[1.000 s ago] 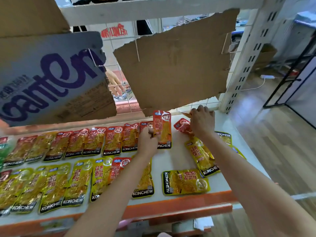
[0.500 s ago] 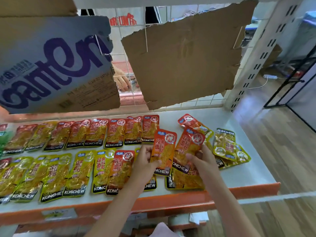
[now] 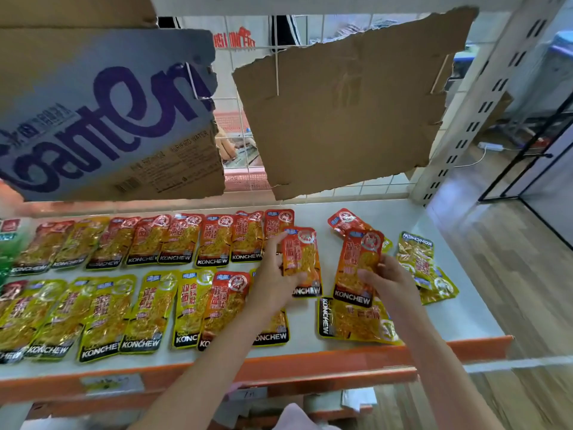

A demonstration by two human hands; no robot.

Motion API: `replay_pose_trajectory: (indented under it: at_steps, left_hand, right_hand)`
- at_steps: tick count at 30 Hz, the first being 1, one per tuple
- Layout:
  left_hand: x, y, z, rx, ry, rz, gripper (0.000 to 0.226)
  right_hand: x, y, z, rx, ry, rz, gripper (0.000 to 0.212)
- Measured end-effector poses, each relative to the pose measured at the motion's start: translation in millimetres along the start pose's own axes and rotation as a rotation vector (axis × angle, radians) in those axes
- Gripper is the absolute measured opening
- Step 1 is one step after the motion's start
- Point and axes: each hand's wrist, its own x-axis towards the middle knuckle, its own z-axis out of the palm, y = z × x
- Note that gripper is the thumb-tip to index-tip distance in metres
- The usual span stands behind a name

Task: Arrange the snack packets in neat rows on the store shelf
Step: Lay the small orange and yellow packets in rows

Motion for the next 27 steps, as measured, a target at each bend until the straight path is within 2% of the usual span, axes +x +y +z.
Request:
replay_pose_trajectory:
  at_steps: [2,5,10,13,17,20,22,24,27]
  left_hand:
    - [25,12,6,0.108,0.063,0.055,0.073]
    - [57,28,18,0.252,0.159,0.094,0.070]
    - [79,34,27,0.582,0.065,0.069,0.066]
    - [85,27,23,0.737,0.016,0.078,0.061]
    - [85,26,20,0.920,-0.013,0.112,0.052]
    - [85,32,23,1.121,0.040,0.198,0.046]
    - [82,36,31,1.117,0.052,0.277,0.038]
    - [76,41,46,1.056,0.015,0.338,0.032]
    - [65,47,70,1.023,-0.090,0.367,0.026]
  right_hand:
    - [13,-19,0,-0.190,0.017,-0.099,0.015]
    - [41,-44,11,-0.466,0.068,-0.153,0.025]
    - [84,-49,31,-0.712,-0.022,-0.072,0.032]
    - [99,-43,33,-0.868,-0.052,-0.093,0.032]
    - [108,-37,25,-1.001,-0.055,-0.149,0.041]
    - [116,-35,8,-1.040,0.053,-0.186,0.044]
    - [121,-35,-4,-1.149,0.103,-0.149,0.050]
    - [122,-34,-12,-1.228,0.063,-0.045,0.062]
    - [124,-31,-16,-1.132,0.069,0.030,0.055]
